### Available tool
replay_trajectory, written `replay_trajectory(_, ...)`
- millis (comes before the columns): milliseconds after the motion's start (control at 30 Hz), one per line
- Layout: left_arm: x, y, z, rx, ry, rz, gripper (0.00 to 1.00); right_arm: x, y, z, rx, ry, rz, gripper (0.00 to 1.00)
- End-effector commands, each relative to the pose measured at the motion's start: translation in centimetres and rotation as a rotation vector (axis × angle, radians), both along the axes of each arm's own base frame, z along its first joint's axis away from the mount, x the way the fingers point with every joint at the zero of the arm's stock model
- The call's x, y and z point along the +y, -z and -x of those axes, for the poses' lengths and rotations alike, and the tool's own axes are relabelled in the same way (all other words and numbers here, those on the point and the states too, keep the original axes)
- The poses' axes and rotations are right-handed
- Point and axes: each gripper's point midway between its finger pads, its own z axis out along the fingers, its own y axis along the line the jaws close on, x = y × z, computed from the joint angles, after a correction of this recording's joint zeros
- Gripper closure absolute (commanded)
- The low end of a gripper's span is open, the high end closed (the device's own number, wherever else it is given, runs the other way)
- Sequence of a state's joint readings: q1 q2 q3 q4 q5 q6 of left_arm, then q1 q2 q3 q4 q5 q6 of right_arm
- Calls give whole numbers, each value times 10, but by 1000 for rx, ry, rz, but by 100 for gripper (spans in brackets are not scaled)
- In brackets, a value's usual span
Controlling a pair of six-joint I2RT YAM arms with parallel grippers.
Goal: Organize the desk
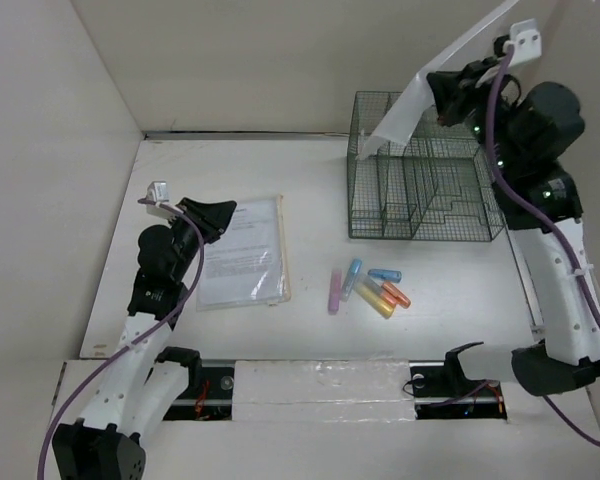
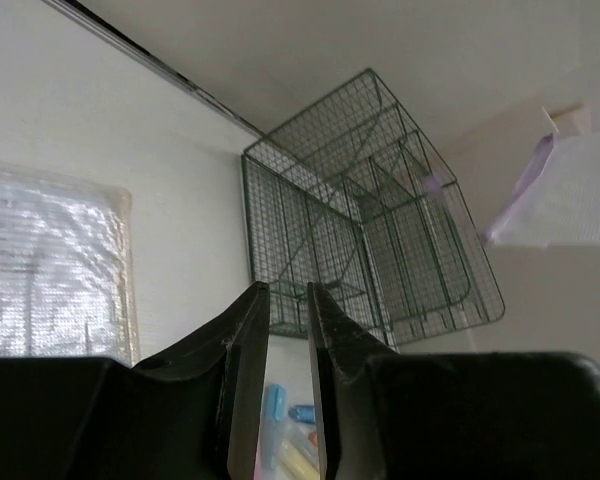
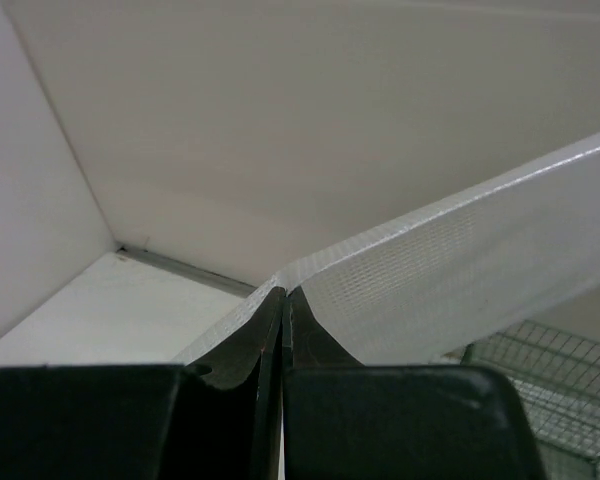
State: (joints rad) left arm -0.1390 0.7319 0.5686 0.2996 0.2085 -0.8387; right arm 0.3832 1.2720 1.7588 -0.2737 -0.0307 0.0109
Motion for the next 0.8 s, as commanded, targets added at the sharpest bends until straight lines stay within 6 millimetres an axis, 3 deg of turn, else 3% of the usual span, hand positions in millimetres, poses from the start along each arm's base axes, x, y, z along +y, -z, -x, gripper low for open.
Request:
replay_trajectory(0,-20,-15,10,-66,94,-15,82,-14,-5,3,34,-99,73,100)
replay_trajectory(33,-25,-14,12,-66,113,-13,82,-23,-28,8,-3,-108,46,100)
replay_trajectory(67,-25,-13,12,-65,111,-14,81,-27,-25,-6,19,-122,45,100)
replay_trajectory(100,-28,-12,13,-63,120,-13,82,-23,-25,-4,34,-215,39,100)
replay_trajectory(133,-32,-9,14,-58,133,-13,81,-43,-31,-9,26,-201,38,100)
replay_trajectory(167,-32,-8,14,-61,134,-11,81,-48,-18,-24,71,-233,33,100)
replay_trajectory(200,-35,-7,16,-57,143,-10,81,-43,-15,-18,85,-343,30,100)
replay_trajectory(233,-35,-4,16,-52,144,-9,81,-62,-11,-24,87,-352,26,100)
replay_trajectory(267,-35,-4,16,-52,146,-9,81,-67,11,-33,147,-400,-3,100)
replay_trajectory(333,-37,-5,16,-57,152,-8,81,-66,21,-29,156,-577,-24,100)
replay_trajectory(367,-37,-6,17,-60,151,-5,81,-76,45,-37,207,-605,-65,100)
replay_trajectory(400,-37,-6,17,-60,151,-5,81,-73,35,-28,164,-656,-72,100)
replay_trajectory(600,-41,-2,17,-55,163,1,81,-78,32,-15,130,-742,-82,100)
replay_trajectory(633,-41,-1,16,-52,166,0,82,-91,42,-25,163,-720,-107,100)
replay_trajectory(667,-41,-1,16,-52,166,0,82,-91,42,-25,163,-720,-108,100)
replay_trajectory(700,-42,-2,17,-56,169,2,82,-108,50,-31,197,-681,-137,100)
replay_trajectory(767,-45,-1,16,-50,175,2,81,-130,81,-42,269,-633,-213,100)
